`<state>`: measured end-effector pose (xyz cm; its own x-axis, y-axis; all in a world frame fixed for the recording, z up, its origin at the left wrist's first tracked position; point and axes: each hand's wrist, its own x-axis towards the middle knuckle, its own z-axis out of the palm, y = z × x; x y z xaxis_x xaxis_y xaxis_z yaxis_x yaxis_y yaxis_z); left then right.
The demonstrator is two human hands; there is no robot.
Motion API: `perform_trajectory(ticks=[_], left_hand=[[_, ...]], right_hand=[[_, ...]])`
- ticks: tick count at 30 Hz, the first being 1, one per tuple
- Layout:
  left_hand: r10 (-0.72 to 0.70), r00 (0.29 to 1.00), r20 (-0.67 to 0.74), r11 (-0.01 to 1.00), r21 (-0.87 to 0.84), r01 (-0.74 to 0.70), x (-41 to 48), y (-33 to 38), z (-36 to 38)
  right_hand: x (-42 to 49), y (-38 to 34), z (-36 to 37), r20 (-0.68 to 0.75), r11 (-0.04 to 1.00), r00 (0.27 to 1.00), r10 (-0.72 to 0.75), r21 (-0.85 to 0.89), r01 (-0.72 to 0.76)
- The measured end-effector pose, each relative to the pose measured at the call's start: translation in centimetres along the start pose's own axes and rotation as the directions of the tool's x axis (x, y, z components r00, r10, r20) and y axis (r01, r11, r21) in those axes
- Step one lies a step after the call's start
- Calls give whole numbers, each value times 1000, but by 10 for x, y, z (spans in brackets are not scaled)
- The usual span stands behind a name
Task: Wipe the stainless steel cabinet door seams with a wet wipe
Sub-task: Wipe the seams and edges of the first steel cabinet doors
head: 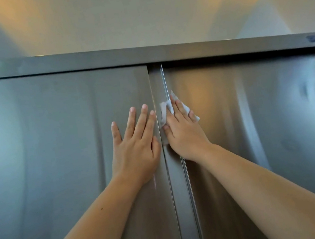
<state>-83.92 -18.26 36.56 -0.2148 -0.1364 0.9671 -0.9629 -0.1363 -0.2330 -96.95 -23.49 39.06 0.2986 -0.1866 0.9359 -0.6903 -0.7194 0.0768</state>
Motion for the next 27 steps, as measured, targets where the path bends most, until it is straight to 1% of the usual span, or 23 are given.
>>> perform_trajectory(ticks=[4, 16, 22, 24, 27], left_hand=[[-15, 1000, 6, 1000, 11, 15, -1, 0, 3], [8, 997, -76, 1000, 26, -6, -4, 6, -2], [1, 997, -80, 999, 43, 3, -5, 8, -3], [-27, 998, -53, 999, 36, 29, -8, 11, -4], [-63, 998, 24, 998, 17, 63, -19, 19, -7]], right_hand=[[23, 0, -7, -8, 1000, 1000, 12, -3, -12], [81, 0, -21, -95, 996, 995, 43, -74, -50], [44, 0, -9, -125, 998, 992, -6, -62, -2], [25, 0, -5, -114, 998, 993, -29, -51, 23], [-2, -2, 1, -117, 998, 992, -52, -42, 48]])
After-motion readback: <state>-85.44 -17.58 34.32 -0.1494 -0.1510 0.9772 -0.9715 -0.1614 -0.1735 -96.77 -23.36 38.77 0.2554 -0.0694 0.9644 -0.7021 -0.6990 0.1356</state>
